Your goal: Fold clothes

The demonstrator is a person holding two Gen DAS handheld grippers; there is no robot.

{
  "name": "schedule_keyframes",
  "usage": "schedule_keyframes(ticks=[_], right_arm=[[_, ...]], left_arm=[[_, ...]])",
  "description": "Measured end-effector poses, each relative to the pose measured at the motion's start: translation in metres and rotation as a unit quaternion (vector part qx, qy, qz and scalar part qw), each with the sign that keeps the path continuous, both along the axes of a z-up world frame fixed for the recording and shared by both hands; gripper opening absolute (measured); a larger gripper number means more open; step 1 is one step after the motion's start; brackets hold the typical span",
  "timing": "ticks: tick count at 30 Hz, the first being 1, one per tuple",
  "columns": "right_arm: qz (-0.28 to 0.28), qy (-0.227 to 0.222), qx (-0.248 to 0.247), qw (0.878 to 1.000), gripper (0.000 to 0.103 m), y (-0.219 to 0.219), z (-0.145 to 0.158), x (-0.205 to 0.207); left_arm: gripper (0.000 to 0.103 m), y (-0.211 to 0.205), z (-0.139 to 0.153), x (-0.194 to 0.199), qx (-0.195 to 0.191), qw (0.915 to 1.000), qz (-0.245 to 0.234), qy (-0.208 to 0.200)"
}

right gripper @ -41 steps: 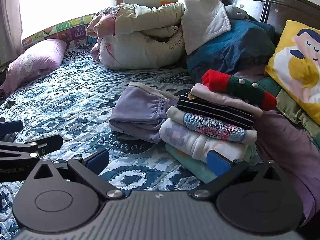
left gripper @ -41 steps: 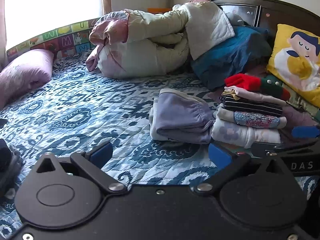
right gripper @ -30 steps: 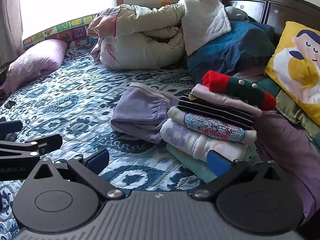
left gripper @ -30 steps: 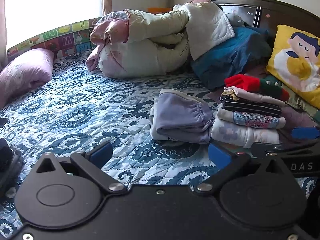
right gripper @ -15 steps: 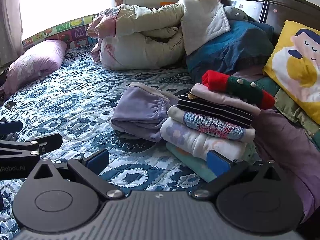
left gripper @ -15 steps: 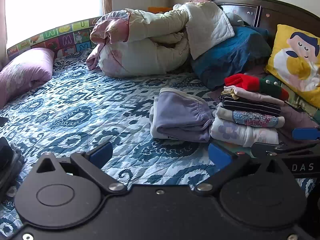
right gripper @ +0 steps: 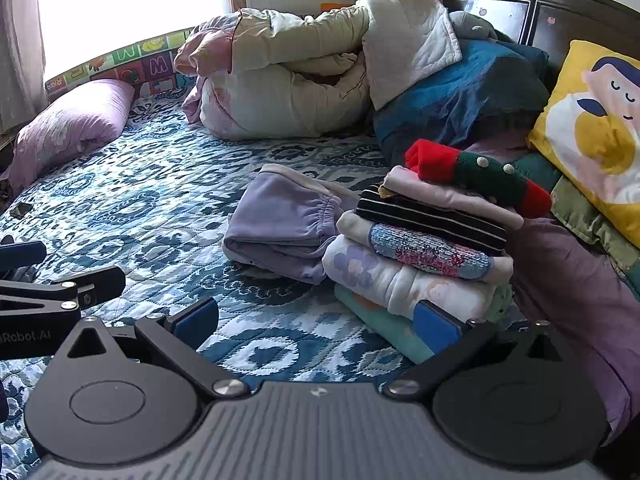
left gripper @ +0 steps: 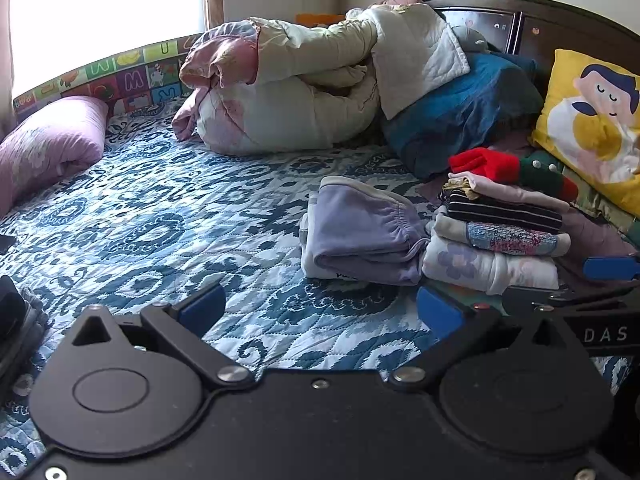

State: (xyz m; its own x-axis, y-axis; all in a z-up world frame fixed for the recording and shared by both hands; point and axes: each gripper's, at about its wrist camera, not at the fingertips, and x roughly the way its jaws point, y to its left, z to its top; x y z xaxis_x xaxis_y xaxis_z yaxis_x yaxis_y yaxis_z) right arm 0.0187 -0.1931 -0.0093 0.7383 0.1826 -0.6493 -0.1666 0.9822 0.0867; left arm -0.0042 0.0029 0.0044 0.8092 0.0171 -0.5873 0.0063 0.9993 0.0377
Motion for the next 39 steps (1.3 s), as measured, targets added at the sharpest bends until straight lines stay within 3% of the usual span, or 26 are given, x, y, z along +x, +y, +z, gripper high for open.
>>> schedule_keyframes(ticks=[17, 30, 35, 39], right_arm=[[-0.001, -0.002, 0.001, 1.000, 0.103, 0.000, -0.007, 0.012], [-0.003, -0.003, -0.001, 1.000, 0.103, -0.001, -0.040, 0.061], [-0.006, -0.005, 0.014, 1.000, 0.103, -0.004, -0.056, 0.082], [-0.010, -0.011, 0.029, 0.999, 0.103, -0.006, -0.069, 0.099]], left_arm=[[0.103, 0.001, -0.010, 0.017, -0.004, 1.0000, -0.004, -0.001], [0.103, 0.001, -0.041, 0.067, 0.013, 0.9997, -0.019, 0.003], [0.103, 0.004, -0.057, 0.088, 0.017, 0.9991, -0.034, -0.020], [0.103, 0.007, -0.067, 0.111, 0.012, 0.9988, -0.048, 0.002]])
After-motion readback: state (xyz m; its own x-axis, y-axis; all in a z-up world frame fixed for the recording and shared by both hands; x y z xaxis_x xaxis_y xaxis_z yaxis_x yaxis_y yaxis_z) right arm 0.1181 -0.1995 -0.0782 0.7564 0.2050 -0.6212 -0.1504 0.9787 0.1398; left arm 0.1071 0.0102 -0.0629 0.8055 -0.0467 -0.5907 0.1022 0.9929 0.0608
